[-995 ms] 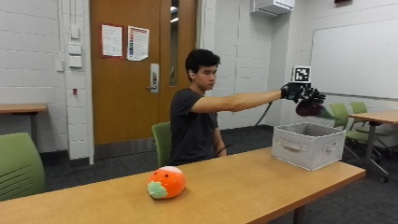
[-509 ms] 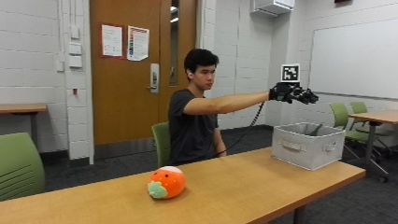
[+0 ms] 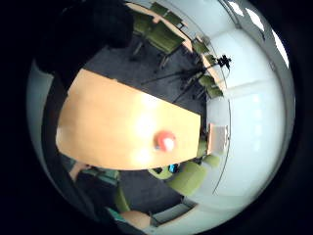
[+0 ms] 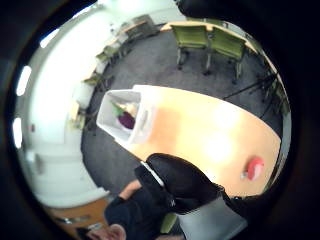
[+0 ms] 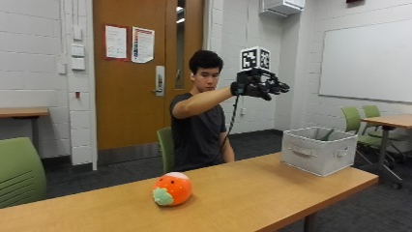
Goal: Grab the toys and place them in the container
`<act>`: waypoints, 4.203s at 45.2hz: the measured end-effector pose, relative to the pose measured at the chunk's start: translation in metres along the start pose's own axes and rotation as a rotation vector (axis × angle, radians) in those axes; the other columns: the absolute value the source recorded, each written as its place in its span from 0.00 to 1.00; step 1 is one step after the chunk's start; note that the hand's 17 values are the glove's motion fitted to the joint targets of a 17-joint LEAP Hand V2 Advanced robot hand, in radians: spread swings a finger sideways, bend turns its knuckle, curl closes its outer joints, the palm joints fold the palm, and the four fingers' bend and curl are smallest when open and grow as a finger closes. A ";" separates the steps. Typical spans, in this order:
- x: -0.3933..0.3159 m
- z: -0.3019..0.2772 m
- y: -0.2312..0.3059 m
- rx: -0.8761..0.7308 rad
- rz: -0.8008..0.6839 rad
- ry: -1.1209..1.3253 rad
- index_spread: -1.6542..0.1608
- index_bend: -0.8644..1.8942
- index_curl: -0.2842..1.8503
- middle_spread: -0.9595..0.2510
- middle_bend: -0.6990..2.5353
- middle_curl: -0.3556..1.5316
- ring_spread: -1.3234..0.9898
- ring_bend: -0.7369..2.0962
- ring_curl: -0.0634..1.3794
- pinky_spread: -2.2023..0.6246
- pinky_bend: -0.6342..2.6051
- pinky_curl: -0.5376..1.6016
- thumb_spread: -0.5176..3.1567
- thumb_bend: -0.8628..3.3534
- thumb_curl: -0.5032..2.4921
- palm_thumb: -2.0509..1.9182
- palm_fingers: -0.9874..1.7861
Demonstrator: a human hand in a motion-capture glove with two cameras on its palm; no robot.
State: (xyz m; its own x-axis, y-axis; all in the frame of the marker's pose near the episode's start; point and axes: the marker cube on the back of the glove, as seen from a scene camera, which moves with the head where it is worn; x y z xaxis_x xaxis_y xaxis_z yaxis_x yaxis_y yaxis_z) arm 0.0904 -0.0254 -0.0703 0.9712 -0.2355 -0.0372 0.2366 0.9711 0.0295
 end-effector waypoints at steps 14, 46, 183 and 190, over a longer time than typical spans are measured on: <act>0.177 0.035 0.080 -0.041 0.372 0.037 0.69 0.37 0.26 0.73 0.30 0.43 0.55 0.47 0.25 0.78 0.49 0.40 0.40 0.19 0.25 0.50 0.34; 0.317 0.302 0.167 -0.338 0.525 -0.219 0.68 0.39 0.31 0.70 0.25 0.36 0.56 0.36 0.20 0.79 0.46 0.40 0.41 0.19 0.24 0.50 0.30; -0.318 0.047 -0.147 0.035 -0.328 -0.231 0.65 0.26 0.70 0.67 0.34 0.47 0.48 0.51 0.33 0.70 0.56 0.47 0.40 0.17 0.42 0.49 0.22; -0.313 0.044 -0.122 0.029 -0.313 -0.186 0.69 0.29 0.57 0.73 0.32 0.44 0.51 0.47 0.26 0.74 0.55 0.45 0.42 0.18 0.37 0.48 0.25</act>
State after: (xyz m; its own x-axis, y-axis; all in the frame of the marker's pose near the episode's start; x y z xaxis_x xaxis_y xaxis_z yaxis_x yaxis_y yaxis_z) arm -0.2415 -0.0715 -0.0184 0.8395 -0.5268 0.1331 0.5217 0.8499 0.0736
